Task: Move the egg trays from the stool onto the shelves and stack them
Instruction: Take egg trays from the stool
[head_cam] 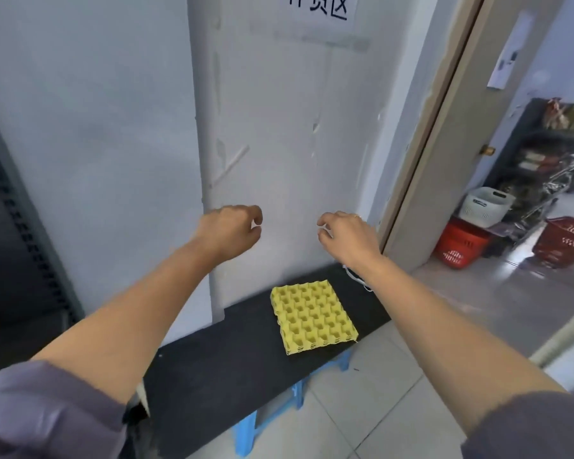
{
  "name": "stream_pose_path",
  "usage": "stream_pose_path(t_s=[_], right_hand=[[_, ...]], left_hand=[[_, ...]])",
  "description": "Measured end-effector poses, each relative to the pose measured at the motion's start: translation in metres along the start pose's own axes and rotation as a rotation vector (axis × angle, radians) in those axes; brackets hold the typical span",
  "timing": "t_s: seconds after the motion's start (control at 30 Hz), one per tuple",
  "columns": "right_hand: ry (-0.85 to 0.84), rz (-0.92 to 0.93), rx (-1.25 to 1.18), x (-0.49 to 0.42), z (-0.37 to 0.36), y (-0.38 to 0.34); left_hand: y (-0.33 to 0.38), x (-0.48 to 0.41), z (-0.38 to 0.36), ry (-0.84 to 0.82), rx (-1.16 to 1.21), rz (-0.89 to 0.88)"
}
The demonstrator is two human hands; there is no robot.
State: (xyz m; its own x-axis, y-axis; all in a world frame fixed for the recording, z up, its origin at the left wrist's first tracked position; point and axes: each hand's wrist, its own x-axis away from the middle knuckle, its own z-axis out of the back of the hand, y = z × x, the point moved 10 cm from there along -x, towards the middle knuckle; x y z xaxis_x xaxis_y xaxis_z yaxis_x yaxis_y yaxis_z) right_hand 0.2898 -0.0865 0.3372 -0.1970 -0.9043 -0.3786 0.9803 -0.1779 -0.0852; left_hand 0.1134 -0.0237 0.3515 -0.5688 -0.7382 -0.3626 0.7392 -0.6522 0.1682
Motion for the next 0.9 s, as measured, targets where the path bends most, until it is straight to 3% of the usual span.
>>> stream_pose_path(t_s=[0.43,0.9], right_hand=[[-0.243,-0.149,-0.021,-0.06,-0.157,0.174],[-0.692,-0.311,-0.1,-0.024,-0.372,0.316]], left_hand=[[0.032,-0.13,-0.227,-0.351,0.072,0.043],[0.034,-0.104,-0.465,-0.63,0.209,0.333]])
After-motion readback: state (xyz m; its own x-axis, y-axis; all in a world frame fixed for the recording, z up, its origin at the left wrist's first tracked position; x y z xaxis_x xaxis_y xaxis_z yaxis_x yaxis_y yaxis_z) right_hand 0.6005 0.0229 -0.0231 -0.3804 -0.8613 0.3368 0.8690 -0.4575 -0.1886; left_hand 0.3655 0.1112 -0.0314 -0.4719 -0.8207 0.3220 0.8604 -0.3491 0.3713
